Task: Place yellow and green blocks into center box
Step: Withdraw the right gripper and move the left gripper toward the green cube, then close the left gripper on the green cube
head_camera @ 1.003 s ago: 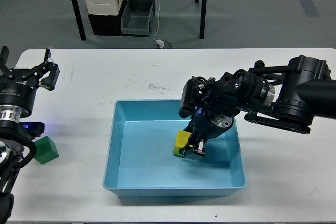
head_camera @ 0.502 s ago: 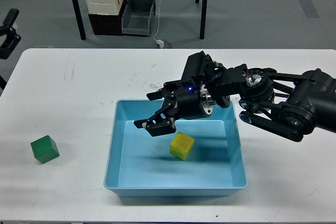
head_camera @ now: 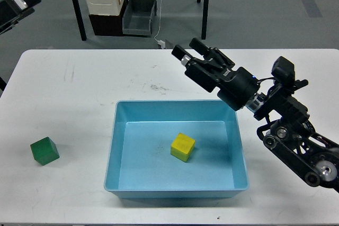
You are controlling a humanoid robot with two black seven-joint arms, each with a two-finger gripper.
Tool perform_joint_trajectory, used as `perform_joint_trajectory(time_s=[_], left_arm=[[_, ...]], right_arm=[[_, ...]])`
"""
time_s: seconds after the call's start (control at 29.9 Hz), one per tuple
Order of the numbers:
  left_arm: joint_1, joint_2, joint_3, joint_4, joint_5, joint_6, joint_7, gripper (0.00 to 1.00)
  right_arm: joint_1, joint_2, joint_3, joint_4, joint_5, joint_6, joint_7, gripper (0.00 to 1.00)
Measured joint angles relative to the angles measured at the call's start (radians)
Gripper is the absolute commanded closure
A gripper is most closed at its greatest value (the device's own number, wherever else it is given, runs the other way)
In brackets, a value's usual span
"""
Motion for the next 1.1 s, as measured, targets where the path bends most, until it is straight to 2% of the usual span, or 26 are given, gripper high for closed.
perform_joint_trajectory(time_s=[0.13,0.23,0.4,0.57,0.77,1.1], left_arm=[[-0.038,0.135,0.153,-0.026,0.032,0.0,0.0,0.0],[-0.095,0.2,0.323,-0.038,0.1,0.0,0.0,0.0],[-0.204,0.217,0.584,-0.048,0.308,0.0,0.0,0.0],[-0.277,0.217,0.785,-0.05,0.459,0.0,0.0,0.0],[-0.34,0.213,0.926,-0.043,0.603,0.002,0.0,0.0],[-0.351,0.21,0.991,-0.006,0.624,0.004,0.0,0.0]], right_arm=[[-0.159,-0.021,0.144,0.112,0.172,0.075,-0.041,0.0],[-0.259,-0.069,0.236,0.168,0.288,0.137,-0.048,0.0],[-0.381,-0.216,0.297,0.212,0.565,0.183,-0.042,0.0],[-0.439,-0.328,0.319,0.218,0.808,0.19,-0.019,0.0],[-0.493,-0.349,0.356,0.212,0.839,0.19,-0.009,0.0],[-0.509,-0.345,0.359,0.204,0.839,0.187,-0.007,0.0]])
